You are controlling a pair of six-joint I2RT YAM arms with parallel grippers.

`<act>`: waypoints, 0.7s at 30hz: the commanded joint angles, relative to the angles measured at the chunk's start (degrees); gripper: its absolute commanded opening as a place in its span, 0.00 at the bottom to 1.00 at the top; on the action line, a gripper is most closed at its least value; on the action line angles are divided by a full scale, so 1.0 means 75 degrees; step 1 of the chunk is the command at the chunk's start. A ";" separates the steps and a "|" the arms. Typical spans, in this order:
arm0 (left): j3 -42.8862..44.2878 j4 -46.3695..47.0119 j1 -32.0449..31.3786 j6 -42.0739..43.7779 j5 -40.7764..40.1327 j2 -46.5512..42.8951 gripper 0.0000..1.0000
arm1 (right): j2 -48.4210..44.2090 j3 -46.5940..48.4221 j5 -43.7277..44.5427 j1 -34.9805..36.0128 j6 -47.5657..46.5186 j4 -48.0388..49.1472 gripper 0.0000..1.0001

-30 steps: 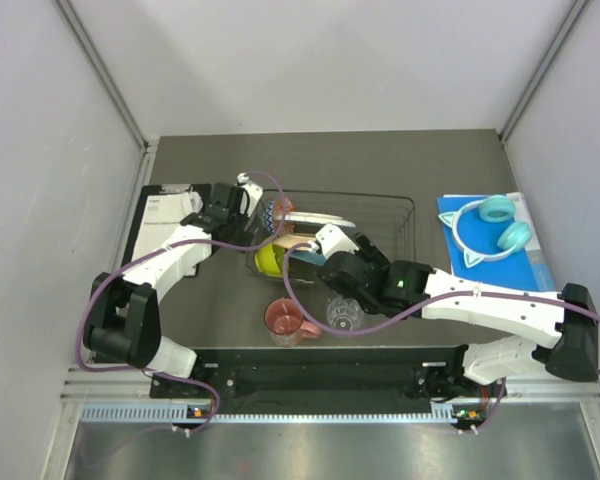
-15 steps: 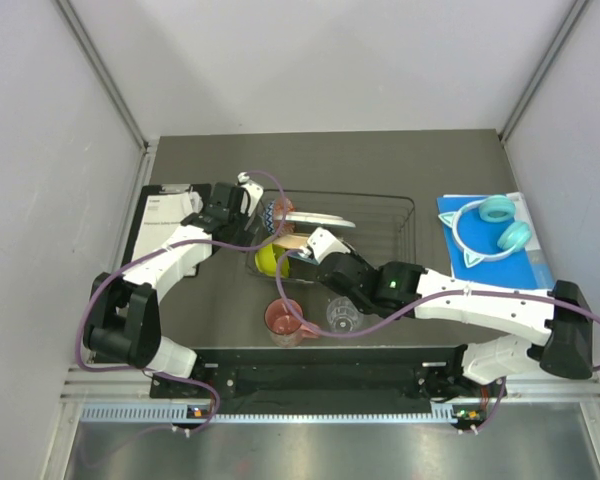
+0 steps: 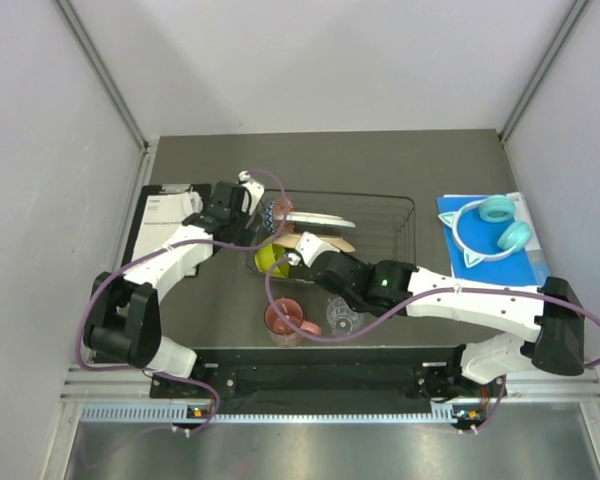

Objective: Load the mixed dishes into the dish rack

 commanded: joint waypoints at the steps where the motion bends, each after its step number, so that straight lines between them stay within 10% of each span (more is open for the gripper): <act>1: 0.0068 0.0317 -0.0323 -0.0064 0.0340 0.0201 0.90 | 0.0310 0.0672 0.0104 0.0086 -0.0502 0.0731 0.21; 14: 0.0091 0.0306 -0.0417 0.0006 0.0258 0.0084 0.90 | 0.1236 0.1446 0.0081 0.0355 -0.0960 0.1177 0.22; 21: 0.0196 0.0247 -0.0429 0.0018 0.0188 0.0061 0.90 | 0.1213 0.1388 0.0304 0.0367 -0.0820 0.1001 0.55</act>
